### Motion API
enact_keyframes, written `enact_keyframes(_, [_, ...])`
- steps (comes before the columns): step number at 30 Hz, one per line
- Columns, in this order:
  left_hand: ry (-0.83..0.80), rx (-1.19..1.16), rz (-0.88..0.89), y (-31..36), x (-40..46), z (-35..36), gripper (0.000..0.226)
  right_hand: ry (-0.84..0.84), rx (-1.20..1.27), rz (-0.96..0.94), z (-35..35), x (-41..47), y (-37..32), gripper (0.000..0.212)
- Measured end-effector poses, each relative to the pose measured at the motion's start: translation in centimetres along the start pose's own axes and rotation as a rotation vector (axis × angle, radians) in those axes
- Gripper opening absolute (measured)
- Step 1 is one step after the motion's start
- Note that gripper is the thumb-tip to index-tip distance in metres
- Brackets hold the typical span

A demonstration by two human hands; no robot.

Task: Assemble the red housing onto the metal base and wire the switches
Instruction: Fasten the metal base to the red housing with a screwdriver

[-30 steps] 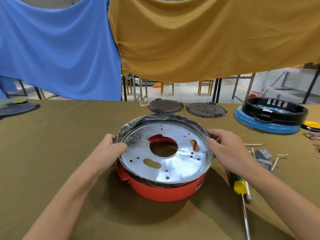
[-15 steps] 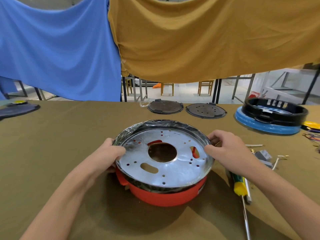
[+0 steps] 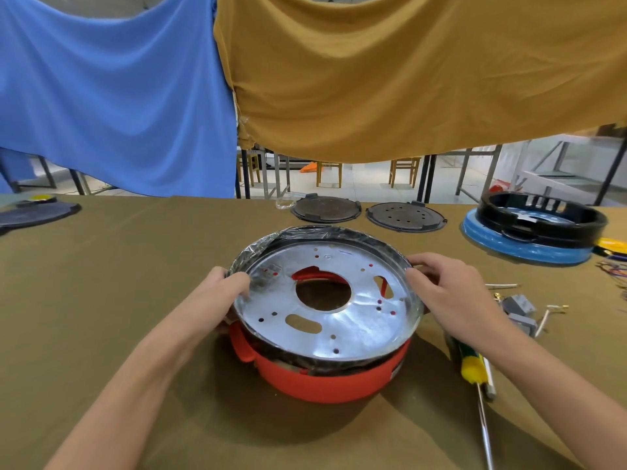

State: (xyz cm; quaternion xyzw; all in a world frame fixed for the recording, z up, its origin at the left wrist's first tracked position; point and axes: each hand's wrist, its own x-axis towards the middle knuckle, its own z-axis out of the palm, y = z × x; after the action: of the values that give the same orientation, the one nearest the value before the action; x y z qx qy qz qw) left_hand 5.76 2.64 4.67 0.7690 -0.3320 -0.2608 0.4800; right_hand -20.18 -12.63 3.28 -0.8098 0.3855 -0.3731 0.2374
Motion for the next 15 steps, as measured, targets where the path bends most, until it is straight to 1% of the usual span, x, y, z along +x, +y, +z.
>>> enact_keyframes(2, [0.005,0.003,-0.009,0.03,0.0,0.07,0.032,0.027,0.025,0.011,0.13,0.03,0.17,0.017])
enact_keyframes(5, [0.007,0.022,-0.023,-0.01,0.06,0.21,0.023,0.027,0.003,0.012,0.14,0.09,0.3,0.022])
enact_keyframes(6, [0.0,0.024,-0.029,0.02,0.0,0.24,0.024,0.01,0.01,0.016,0.01,0.09,0.32,0.023])
enact_keyframes(9, [-0.028,0.034,-0.049,0.09,-0.16,0.23,0.04,-0.055,0.06,0.054,-0.42,0.19,0.25,0.024])
enact_keyframes(10, [-0.034,0.04,-0.048,0.1,-0.22,0.25,0.039,-0.064,0.053,0.056,-0.47,0.19,0.24,0.027])
enact_keyframes(13, [-0.027,0.062,-0.028,-0.1,-0.04,0.4,0.015,-0.064,0.057,0.072,-0.41,0.16,0.21,0.032])
enact_keyframes(15, [-0.028,0.064,-0.019,-0.19,0.05,0.39,0.013,-0.063,0.067,0.075,-0.39,0.14,0.2,0.033])
